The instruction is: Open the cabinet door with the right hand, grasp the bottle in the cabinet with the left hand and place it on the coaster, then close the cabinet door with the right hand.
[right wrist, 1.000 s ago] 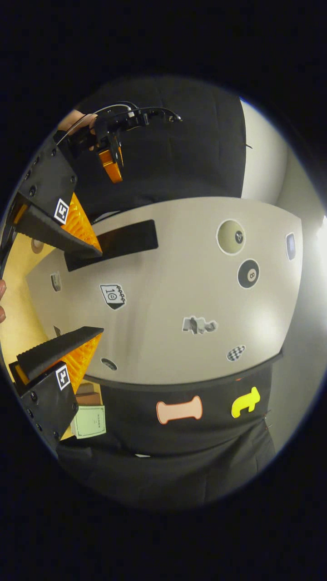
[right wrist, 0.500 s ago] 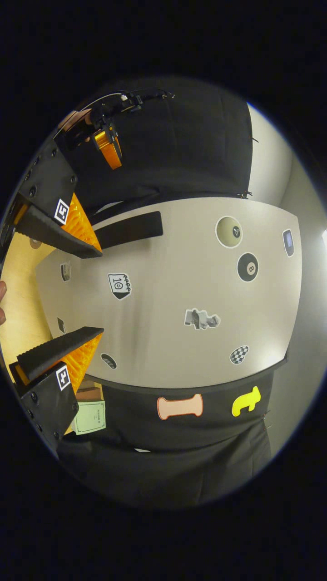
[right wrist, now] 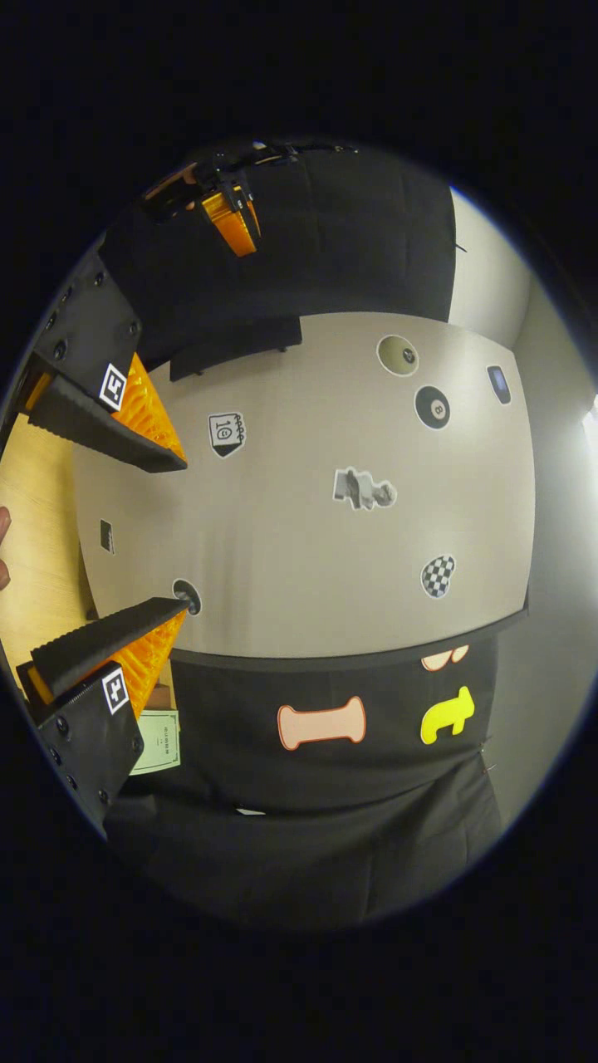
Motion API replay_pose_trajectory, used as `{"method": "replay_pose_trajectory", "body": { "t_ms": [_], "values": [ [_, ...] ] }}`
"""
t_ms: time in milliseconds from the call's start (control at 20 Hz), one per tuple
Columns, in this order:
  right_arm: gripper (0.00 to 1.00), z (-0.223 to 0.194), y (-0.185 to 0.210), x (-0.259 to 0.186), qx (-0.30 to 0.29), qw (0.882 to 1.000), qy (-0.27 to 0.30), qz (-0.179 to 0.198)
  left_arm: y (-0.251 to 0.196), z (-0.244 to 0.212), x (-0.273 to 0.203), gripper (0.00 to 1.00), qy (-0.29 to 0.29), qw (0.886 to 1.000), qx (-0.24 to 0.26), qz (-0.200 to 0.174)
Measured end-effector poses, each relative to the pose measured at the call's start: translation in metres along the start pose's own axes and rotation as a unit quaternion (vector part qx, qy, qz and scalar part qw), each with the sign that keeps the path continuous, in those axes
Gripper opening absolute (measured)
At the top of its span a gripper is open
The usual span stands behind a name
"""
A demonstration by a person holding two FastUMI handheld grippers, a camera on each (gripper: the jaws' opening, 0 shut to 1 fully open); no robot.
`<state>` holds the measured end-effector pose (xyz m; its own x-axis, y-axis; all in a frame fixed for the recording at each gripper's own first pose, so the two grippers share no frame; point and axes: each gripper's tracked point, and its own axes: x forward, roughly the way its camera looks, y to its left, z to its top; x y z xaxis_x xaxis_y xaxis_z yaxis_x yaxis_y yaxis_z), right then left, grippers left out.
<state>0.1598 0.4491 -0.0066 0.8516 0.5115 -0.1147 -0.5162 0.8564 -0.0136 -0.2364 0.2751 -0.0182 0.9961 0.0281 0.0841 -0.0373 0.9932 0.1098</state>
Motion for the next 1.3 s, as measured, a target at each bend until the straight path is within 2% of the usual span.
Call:
{"method": "replay_pose_trajectory", "body": {
  "t_ms": [150,300,500,650,750,850,900,1050,1200,1300],
  "values": [
    [0.96,-0.007,-0.036,-0.003,0.004,1.0,0.006,-0.022,-0.049,-0.017,-0.015,0.87,0.021,0.999,-0.025,-0.025],
    [0.96,-0.003,-0.06,-0.007,0.015,0.999,-0.002,-0.034,-0.079,-0.03,-0.018,0.87,0.041,0.997,-0.053,-0.038],
    [0.96,-0.004,-0.083,-0.02,0.03,0.999,-0.01,-0.033,-0.097,-0.031,-0.014,0.88,0.049,0.993,-0.096,-0.039],
    [0.96,-0.008,-0.1,-0.031,0.039,0.999,-0.013,-0.031,-0.131,-0.025,-0.017,0.88,0.046,0.986,-0.144,-0.072],
    [0.96,-0.012,-0.11,-0.037,0.036,0.999,-0.014,-0.025,-0.139,-0.02,-0.018,0.89,0.043,0.986,-0.146,-0.062],
    [0.96,-0.019,-0.122,-0.043,0.036,0.999,-0.009,-0.016,-0.144,-0.02,-0.021,0.87,0.041,0.988,-0.141,-0.037],
    [0.96,-0.021,-0.128,-0.045,0.041,0.999,-0.008,-0.01,-0.152,-0.02,-0.024,0.87,0.041,0.987,-0.153,-0.024],
    [0.96,-0.035,-0.147,-0.053,0.086,0.996,0.003,0.005,-0.211,-0.019,-0.036,0.87,0.043,0.977,-0.204,-0.05],
    [0.97,-0.041,-0.162,-0.066,0.116,0.993,0.011,0.002,-0.239,-0.017,-0.047,0.88,0.055,0.982,-0.173,-0.055],
    [0.96,-0.04,-0.174,-0.074,0.113,0.994,0.006,-0.007,-0.238,-0.008,-0.042,0.88,0.054,0.986,-0.148,-0.052]
  ]
}}
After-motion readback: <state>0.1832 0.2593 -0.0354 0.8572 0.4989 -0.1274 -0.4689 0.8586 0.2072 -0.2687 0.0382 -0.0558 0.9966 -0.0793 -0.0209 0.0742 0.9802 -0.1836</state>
